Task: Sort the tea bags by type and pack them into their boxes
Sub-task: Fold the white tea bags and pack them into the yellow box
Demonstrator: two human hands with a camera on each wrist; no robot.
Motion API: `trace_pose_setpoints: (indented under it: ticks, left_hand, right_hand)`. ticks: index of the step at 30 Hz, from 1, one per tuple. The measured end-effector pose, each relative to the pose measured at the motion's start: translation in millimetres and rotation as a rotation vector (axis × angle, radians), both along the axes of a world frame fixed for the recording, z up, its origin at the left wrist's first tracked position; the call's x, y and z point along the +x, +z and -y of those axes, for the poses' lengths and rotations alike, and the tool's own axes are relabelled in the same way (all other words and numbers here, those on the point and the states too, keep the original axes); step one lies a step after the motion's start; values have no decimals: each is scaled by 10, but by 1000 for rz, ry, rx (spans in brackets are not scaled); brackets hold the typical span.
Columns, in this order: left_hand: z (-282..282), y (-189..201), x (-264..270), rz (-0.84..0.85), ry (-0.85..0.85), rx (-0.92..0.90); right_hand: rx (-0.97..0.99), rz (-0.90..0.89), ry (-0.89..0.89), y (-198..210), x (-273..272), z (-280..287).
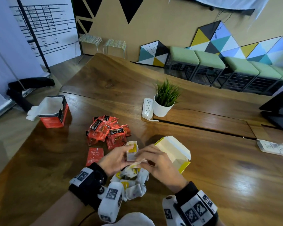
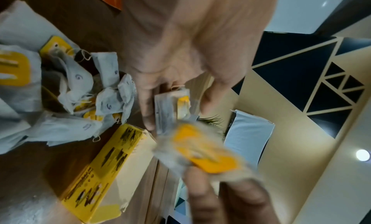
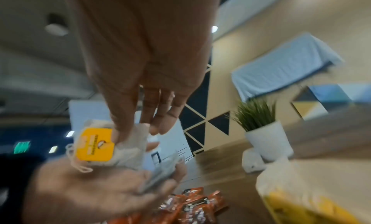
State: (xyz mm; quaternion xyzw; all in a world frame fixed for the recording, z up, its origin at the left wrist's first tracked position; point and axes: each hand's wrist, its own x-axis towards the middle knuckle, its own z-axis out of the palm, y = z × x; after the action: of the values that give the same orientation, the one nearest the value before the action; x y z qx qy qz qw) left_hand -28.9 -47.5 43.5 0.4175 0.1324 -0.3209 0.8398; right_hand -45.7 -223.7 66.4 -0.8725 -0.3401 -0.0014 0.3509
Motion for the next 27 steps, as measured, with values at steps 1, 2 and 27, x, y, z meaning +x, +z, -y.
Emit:
trace_pose_setpoints:
  ticks: [1,2,27]
  left_hand:
    - [2,-18,-1,16,4,15]
    - [6,-38,-5,36,8,34]
    - [155,-47,-94,94,79,138]
  right_hand:
    - [99,-120,-93,25,10,6]
    - [186,-257,-193,54,34,7]
    - [-130,27,-327,-212,45,-157]
